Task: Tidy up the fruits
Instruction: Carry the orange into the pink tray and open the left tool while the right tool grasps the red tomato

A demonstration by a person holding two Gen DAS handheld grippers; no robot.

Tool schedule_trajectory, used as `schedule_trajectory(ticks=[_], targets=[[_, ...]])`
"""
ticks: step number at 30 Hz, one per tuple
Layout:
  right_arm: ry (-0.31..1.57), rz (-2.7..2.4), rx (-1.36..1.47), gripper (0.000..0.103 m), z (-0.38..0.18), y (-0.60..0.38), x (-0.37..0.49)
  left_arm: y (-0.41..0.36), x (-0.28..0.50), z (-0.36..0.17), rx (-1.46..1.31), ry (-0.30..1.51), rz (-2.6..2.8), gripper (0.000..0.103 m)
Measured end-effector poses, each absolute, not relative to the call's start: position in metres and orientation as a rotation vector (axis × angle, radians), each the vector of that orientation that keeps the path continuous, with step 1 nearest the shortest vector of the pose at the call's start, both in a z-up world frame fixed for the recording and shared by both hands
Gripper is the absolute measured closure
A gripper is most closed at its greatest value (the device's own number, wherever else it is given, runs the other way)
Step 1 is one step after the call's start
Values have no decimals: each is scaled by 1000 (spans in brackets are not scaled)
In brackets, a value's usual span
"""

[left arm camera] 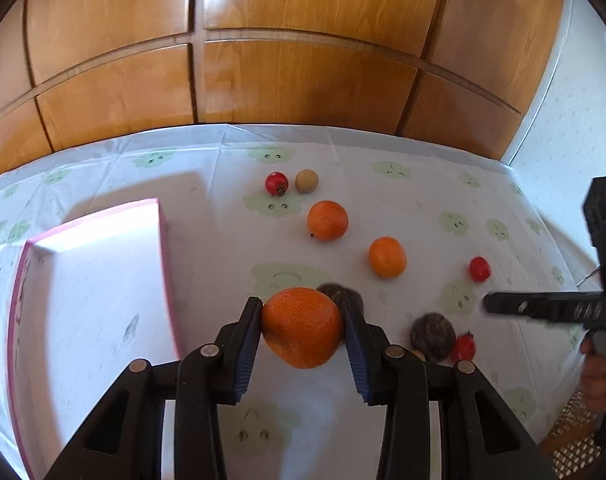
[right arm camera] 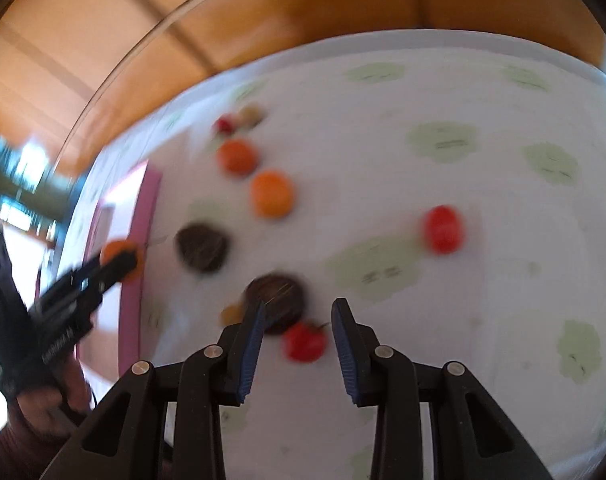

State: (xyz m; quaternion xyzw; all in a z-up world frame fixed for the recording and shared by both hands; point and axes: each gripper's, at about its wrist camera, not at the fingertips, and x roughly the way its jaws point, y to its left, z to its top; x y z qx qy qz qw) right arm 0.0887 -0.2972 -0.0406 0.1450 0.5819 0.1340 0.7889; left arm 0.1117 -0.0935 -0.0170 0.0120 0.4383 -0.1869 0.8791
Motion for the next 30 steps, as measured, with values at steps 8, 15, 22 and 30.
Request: schedule_trajectory(ticks=[8,15,22,30], targets=[[1292,280,133,68,-50,-278,81,-61,85,-12,-14,895,-356,62],[1330,238,8,68,-62,-269,82,-16,80,-9,-74,877,-275,62],[1326,233,-53,73,-65,-268,81,32,101,-23,-133,910,-133,62],[1322,198,-8,73,-60,-287,83,69,137,-38,-96,916,1,62]])
